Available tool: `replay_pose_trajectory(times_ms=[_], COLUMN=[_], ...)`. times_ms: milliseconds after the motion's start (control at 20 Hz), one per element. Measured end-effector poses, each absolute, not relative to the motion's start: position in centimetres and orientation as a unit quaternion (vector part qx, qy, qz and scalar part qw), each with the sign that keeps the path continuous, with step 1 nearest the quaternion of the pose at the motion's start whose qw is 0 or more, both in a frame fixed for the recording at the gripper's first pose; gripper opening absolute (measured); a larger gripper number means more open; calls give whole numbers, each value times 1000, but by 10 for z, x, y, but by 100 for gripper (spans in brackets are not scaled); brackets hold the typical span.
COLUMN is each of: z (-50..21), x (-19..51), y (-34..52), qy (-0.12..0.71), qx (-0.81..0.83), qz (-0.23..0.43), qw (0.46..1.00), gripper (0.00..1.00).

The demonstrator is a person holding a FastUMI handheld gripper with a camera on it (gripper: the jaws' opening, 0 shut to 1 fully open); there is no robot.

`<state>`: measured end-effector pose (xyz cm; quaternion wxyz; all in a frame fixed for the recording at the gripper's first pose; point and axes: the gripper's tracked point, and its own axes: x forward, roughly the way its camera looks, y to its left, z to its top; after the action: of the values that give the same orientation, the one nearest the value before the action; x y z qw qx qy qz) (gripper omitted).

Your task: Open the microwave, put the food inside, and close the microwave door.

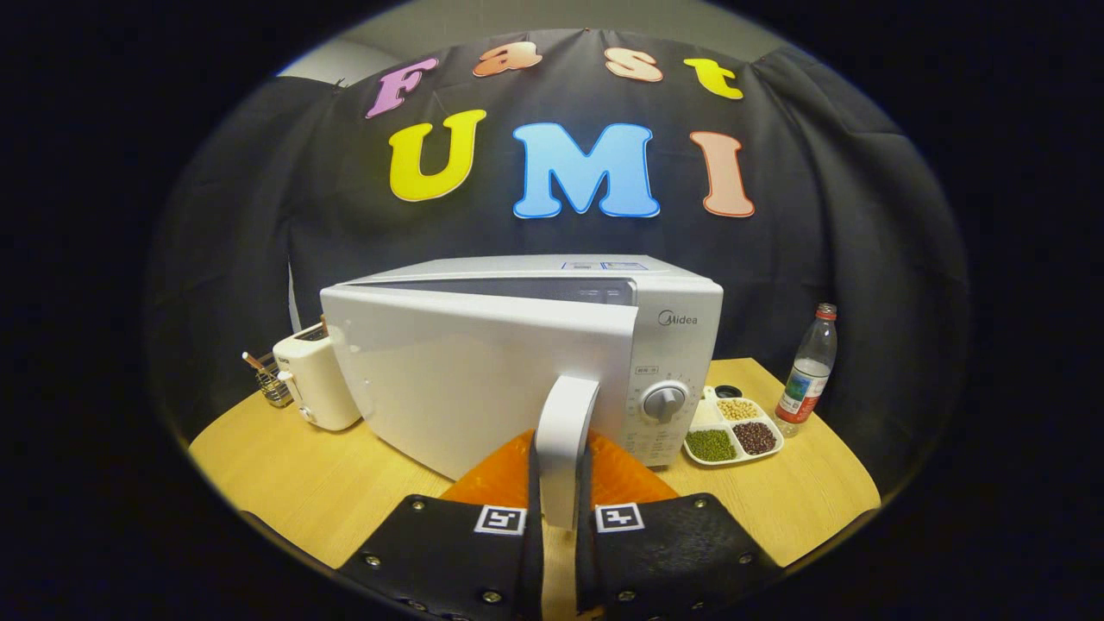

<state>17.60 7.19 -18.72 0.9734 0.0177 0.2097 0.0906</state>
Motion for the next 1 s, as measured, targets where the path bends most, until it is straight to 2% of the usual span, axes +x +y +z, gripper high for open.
replay_pose_trajectory(times_ms=[250, 600, 1000], z=[-185, -204, -201], x=[131, 73, 25], y=[96, 138, 189], qy=[214, 256, 253], qx=[8, 18, -1], qz=[108, 126, 159], qw=[971, 958, 954], gripper=[21, 21, 21])
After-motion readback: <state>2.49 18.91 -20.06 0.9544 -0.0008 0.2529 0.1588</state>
